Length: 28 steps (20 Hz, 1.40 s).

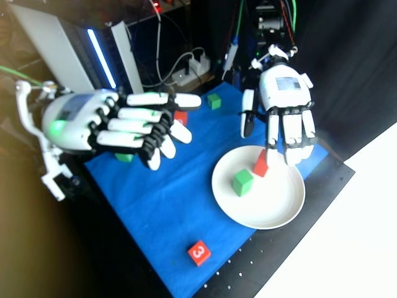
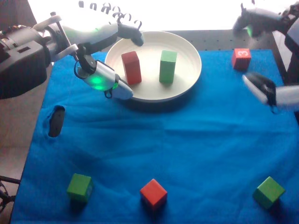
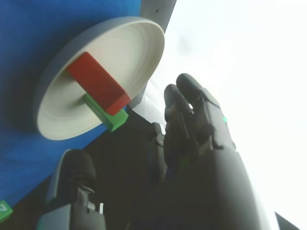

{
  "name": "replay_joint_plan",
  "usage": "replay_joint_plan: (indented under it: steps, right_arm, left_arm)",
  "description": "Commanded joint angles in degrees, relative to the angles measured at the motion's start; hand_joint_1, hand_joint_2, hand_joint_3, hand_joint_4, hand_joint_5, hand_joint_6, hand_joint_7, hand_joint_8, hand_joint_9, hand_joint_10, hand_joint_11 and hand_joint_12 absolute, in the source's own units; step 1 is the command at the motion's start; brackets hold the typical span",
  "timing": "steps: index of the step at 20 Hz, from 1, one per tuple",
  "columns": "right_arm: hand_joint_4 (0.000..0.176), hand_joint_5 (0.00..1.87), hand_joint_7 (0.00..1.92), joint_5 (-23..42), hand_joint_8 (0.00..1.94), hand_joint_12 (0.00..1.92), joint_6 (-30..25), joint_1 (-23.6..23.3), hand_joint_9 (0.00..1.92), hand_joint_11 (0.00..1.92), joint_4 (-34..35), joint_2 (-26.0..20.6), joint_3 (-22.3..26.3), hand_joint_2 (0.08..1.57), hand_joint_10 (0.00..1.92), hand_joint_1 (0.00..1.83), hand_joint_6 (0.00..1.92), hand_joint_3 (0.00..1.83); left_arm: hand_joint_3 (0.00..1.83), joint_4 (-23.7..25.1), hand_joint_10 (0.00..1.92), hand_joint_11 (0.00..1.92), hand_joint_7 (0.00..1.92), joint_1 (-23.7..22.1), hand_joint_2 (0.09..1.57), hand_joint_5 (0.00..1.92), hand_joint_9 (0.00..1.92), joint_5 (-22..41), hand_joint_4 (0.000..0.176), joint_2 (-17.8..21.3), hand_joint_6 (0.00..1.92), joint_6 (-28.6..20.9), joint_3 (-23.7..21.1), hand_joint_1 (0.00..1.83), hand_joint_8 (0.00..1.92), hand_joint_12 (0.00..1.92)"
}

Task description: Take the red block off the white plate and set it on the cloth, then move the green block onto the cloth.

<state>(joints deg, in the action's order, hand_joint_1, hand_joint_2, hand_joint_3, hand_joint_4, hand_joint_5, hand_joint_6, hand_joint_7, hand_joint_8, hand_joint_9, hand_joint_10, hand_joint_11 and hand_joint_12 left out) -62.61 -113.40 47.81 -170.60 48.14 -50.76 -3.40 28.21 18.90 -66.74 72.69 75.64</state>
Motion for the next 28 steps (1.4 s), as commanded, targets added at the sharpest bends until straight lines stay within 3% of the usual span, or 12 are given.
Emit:
replay_joint_plan:
  steps: [1,2,4,6,7,8,11,16,21,26,27,28]
  right_arm:
    - [0.0,0.5,0.58,-7.25,1.23,1.8,0.03,-0.61,0.53,0.49,-1.97,-0.08,-0.06,0.55,1.44,1.04,1.12,0.66]
    - [0.0,0.5,0.58,-7.25,1.24,1.79,0.03,-0.59,0.53,0.5,-1.97,-0.06,-0.06,0.56,1.44,1.05,1.12,0.65]
    - [0.0,0.51,0.59,-7.25,1.23,1.75,0.03,-0.59,0.54,0.51,-1.97,0.05,-0.08,0.57,1.43,1.05,1.12,0.64]
    - [0.0,0.5,0.57,-7.25,1.19,1.73,0.03,-0.59,0.54,0.48,-1.97,0.23,-0.15,0.6,1.4,1.04,1.11,0.61]
    - [0.0,0.5,0.58,-7.25,1.17,1.72,0.03,-0.59,0.54,0.47,-1.97,0.32,-0.17,0.62,1.38,1.05,1.09,0.56]
    - [0.0,0.51,0.58,-7.25,1.17,1.75,0.03,-0.59,0.53,0.46,-1.97,0.41,-0.2,0.62,1.39,1.05,1.09,0.56]
    - [0.0,0.51,0.56,-7.25,1.19,1.81,0.03,-0.59,0.48,0.4,-1.97,0.84,-0.38,0.64,1.44,1.04,1.07,0.57]
    - [0.0,0.51,0.48,-7.25,1.24,1.86,0.03,-0.59,0.41,0.35,-1.97,0.92,-0.52,0.7,1.49,1.03,1.02,0.51]
    - [0.0,0.51,0.5,-7.25,1.21,1.85,0.03,-0.59,0.42,0.34,-1.97,0.92,-0.53,0.77,1.45,1.02,1.03,0.41]
    - [0.0,0.48,0.46,-7.25,1.23,1.92,0.03,-0.59,0.34,0.16,-1.97,0.93,-0.58,0.8,1.48,1.07,1.07,0.41]
    - [0.0,0.49,0.47,-7.25,1.24,1.92,0.03,-0.59,0.36,0.19,-1.97,0.93,-0.58,0.79,1.48,1.08,1.07,0.41]
    - [0.0,0.49,0.48,-7.25,1.24,1.92,0.03,-0.59,0.37,0.2,-1.97,0.93,-0.58,0.79,1.48,1.08,1.07,0.42]
  left_arm:
    - [0.03,-0.22,0.47,0.0,0.4,-0.72,0.84,0.43,0.17,6.48,0.04,-0.02,0.22,0.13,0.09,0.81,0.05,1.31]
    - [0.01,-0.29,0.49,0.0,0.43,-0.72,0.85,0.47,0.19,6.55,0.03,-0.02,0.17,0.13,0.1,0.83,0.03,1.34]
    - [0.01,-0.77,0.48,0.0,0.43,-0.72,0.86,0.47,0.18,6.56,0.051,-0.18,0.14,0.19,0.41,0.81,0.02,1.33]
    - [0.0,-2.25,0.4,0.0,0.4,-0.73,0.87,0.47,0.18,6.26,0.054,-1.37,0.1,0.19,2.06,0.79,0.0,1.27]
    - [0.0,-3.16,0.36,0.0,0.39,-0.76,0.88,0.47,0.18,6.03,0.049,-2.33,0.09,0.19,3.27,0.8,0.0,1.22]
    - [0.01,-3.72,0.36,0.0,0.41,-0.77,0.89,0.48,0.22,5.84,0.017,-3.03,0.08,0.19,4.03,0.85,0.01,1.23]
    - [0.01,-5.75,0.4,0.0,0.45,-0.99,0.92,0.5,0.29,4.4,0.0,-5.76,0.08,0.19,7.47,0.91,0.02,1.34]
    - [0.0,-7.13,0.84,0.16,0.56,-0.95,0.95,0.55,0.34,2.61,0.0,-8.24,0.04,0.16,10.32,0.94,0.03,1.56]
    - [0.0,-7.85,0.84,0.35,0.71,-0.45,0.98,0.63,0.51,2.15,0.0,-9.47,0.05,0.14,11.25,0.99,0.09,1.43]
    - [0.01,-8.9,1.0,0.59,0.93,0.1,1.08,0.82,0.78,2.18,0.0,-10.13,0.09,0.09,11.89,1.09,0.23,1.62]
    - [0.01,-9.26,1.04,0.65,0.96,0.27,1.15,0.77,0.83,2.28,0.0,-10.21,0.98,0.05,12.04,1.18,0.94,1.64]
    - [0.0,-9.44,1.11,0.68,0.93,0.35,1.19,0.72,0.85,2.33,0.0,-10.23,1.2,0.01,12.1,1.2,1.16,1.66]
